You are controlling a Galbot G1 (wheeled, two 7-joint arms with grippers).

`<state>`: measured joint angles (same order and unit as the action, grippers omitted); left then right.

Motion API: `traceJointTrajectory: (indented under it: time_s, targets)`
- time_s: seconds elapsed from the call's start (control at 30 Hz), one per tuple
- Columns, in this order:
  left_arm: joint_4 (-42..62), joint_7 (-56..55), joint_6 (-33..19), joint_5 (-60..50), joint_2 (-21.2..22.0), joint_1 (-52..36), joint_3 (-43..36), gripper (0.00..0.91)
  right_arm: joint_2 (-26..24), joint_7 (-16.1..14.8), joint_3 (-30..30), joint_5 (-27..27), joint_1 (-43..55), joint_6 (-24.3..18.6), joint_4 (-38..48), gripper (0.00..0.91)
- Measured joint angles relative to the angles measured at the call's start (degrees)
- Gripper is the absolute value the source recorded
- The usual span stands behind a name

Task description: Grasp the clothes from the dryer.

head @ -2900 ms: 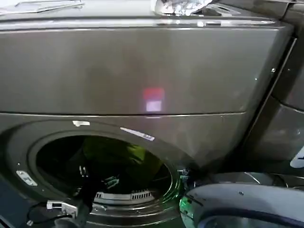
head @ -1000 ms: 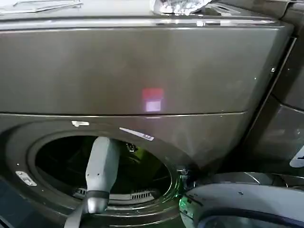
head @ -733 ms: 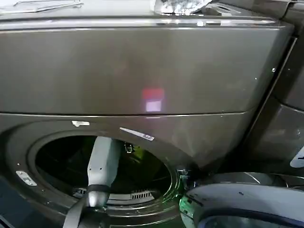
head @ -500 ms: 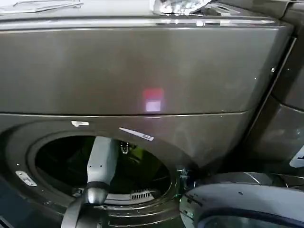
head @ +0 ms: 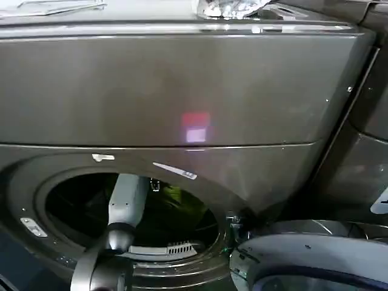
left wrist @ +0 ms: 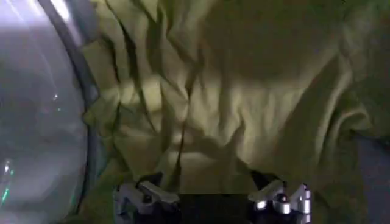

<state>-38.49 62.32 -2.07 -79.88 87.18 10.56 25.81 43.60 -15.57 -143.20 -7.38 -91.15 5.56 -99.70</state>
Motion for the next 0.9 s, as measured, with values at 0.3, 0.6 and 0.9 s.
traceJointTrajectory:
  time_s: [0.3, 0.6, 0.9]
  targets:
    - [1.4, 1.2, 0.7, 1.6, -1.0, -0.1, -1.2, 0.907, 0.2, -0.1, -0.9, -0.7, -0.9, 0.0, -0.3, 0.907]
    - [1.3, 2.4, 1.2, 2.4, -1.2, -0.3, -1.5, 0.512, 0.3, -0.1, -0.9, -0.7, -1.0, 0.1, -0.3, 0.907]
    - [1.2, 2.6, 1.4, 2.8, -1.6, -0.5, -1.5, 0.375, 0.3, -0.1, -0.7, -0.7, -0.7, 0.2, -0.6, 0.907]
